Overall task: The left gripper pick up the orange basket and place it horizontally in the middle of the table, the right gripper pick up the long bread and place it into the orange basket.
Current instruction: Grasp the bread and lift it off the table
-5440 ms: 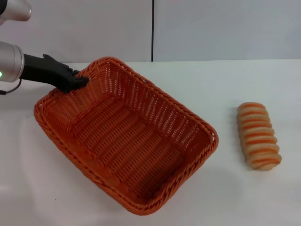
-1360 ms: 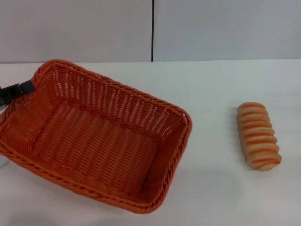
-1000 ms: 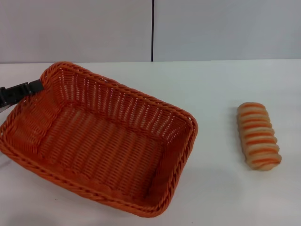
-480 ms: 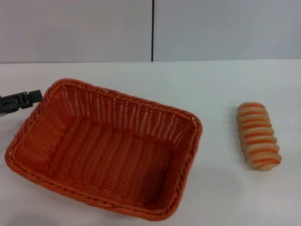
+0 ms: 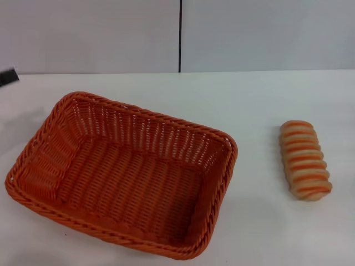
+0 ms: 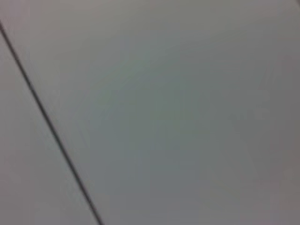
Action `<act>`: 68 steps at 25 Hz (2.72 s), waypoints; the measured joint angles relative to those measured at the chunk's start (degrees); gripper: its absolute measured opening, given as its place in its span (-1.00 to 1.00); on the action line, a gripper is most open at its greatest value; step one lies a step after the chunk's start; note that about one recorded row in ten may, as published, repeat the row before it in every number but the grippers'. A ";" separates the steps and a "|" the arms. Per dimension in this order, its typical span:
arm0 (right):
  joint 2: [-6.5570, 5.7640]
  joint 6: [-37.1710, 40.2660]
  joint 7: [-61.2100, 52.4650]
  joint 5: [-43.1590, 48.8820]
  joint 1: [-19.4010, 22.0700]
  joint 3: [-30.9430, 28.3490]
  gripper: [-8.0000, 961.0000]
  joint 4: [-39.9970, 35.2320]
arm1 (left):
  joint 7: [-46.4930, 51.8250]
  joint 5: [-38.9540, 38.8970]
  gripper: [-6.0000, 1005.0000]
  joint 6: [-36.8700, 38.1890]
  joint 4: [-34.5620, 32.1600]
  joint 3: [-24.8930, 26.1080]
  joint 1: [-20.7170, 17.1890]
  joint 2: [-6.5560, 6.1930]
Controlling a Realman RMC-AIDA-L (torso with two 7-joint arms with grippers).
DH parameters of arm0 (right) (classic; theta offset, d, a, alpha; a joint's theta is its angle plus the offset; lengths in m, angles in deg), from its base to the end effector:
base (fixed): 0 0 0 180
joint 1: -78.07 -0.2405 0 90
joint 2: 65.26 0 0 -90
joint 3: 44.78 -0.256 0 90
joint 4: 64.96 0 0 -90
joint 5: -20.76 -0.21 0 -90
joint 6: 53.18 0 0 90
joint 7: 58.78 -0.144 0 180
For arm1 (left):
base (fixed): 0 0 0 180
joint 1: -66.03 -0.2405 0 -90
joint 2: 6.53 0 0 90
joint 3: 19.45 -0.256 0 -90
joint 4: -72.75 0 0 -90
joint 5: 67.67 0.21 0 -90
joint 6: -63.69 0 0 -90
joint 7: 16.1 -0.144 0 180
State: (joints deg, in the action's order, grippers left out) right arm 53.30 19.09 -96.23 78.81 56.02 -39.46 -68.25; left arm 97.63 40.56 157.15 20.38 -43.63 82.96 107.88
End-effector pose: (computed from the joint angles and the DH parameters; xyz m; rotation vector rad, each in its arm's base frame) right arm 0.3984 0.2951 0.0656 -1.0765 0.8523 0.9583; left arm -0.3346 0.2885 0.1279 -2.0868 -1.3008 -0.9251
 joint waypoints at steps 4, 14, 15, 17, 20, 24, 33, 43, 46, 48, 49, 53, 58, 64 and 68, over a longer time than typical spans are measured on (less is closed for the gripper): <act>-0.02 0.12 -1.70 0.00 0.00 4.29 0.15 -1.94 | -4.86 -2.47 0.35 -0.03 0.22 1.96 0.36 1.30; -0.98 2.90 -30.87 6.07 2.21 23.95 0.15 -19.80 | -54.46 -29.02 0.35 4.05 26.74 3.56 0.53 3.78; -2.01 5.00 -38.61 11.53 2.13 25.34 0.15 -24.41 | -54.46 -29.02 0.35 4.05 26.74 3.56 0.53 3.78; -3.72 7.44 -48.31 19.48 1.17 26.10 0.15 -29.05 | -67.18 -32.05 0.35 7.21 34.37 3.48 1.24 3.77; -6.47 12.56 -60.96 33.60 -2.01 26.26 0.15 -34.96 | -72.82 -32.32 0.34 8.81 36.90 3.64 1.64 3.90; -8.30 17.66 -71.07 48.24 -6.24 25.97 0.14 -41.24 | -75.09 -32.34 0.33 9.13 38.88 3.63 2.53 3.76; -11.68 27.62 -81.73 77.81 -18.77 27.11 0.12 -43.33 | -75.22 -32.06 0.31 8.22 39.01 3.29 4.84 3.76; -10.92 23.79 -82.49 95.46 -24.28 31.39 0.09 -41.51 | -75.27 -32.13 0.28 5.13 39.02 3.31 5.44 3.72; -10.42 21.26 -82.93 97.18 -25.03 31.71 0.08 -39.31 | -75.15 -32.26 0.28 4.85 39.21 3.56 5.87 3.82; -10.16 18.01 -83.63 97.69 -25.66 32.96 0.07 -36.50 | -75.04 -32.27 0.28 4.80 40.10 3.66 6.62 3.76; -10.16 18.01 -83.63 97.69 -25.66 32.96 0.07 -36.50 | -75.04 -32.27 0.28 4.80 40.10 3.66 6.62 3.76; -9.14 12.42 -83.95 97.91 -26.96 36.08 0.06 -32.70 | -74.79 -32.31 0.28 4.37 40.69 3.70 7.52 3.79; -8.14 9.59 -83.94 97.99 -27.98 37.56 0.04 -30.99 | -74.52 -32.31 0.28 4.18 41.20 3.72 7.98 3.83; -7.37 8.93 -83.94 97.85 -28.43 38.70 0.02 -30.86 | -73.61 -32.35 0.28 4.30 41.21 4.23 8.02 3.77; -6.65 8.93 -83.85 97.82 -28.89 38.74 0.00 -30.81 | -73.20 -32.38 0.28 4.18 41.21 4.34 8.03 3.70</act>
State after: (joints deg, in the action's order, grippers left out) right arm 46.65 28.02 -180.08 176.63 27.13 -0.72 -99.06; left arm 24.43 8.18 161.33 61.59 -39.29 90.99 111.58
